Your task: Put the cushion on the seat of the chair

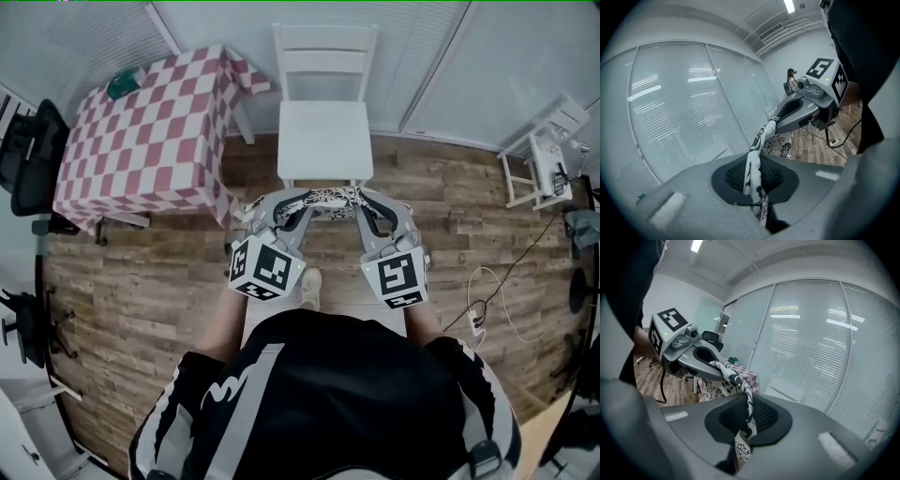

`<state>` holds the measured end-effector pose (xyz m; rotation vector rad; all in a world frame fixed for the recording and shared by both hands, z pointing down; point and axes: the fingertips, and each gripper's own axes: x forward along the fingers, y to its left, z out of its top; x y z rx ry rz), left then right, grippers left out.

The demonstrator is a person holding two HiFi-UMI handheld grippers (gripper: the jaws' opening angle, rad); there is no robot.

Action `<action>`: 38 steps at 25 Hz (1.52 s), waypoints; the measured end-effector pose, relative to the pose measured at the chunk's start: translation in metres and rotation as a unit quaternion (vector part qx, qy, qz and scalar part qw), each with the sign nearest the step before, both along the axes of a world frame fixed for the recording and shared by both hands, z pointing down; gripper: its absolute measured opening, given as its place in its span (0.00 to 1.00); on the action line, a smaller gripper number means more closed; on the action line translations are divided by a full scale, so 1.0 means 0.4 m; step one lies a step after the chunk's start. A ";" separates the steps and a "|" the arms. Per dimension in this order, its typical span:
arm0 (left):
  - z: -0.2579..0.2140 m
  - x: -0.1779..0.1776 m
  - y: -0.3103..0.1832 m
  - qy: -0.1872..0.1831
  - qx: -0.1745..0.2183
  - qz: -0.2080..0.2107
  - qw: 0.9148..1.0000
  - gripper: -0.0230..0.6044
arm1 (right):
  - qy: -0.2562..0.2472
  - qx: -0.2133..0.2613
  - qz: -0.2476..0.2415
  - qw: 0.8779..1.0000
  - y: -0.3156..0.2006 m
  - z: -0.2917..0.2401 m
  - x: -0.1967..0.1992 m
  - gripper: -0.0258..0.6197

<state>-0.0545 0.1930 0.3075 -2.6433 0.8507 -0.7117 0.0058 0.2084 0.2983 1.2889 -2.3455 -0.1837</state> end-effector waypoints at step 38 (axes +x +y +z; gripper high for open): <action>0.041 -0.071 -0.193 0.005 -0.013 0.018 1.000 0.06 | -0.005 -0.005 0.019 1.000 -0.199 0.032 -0.070 0.05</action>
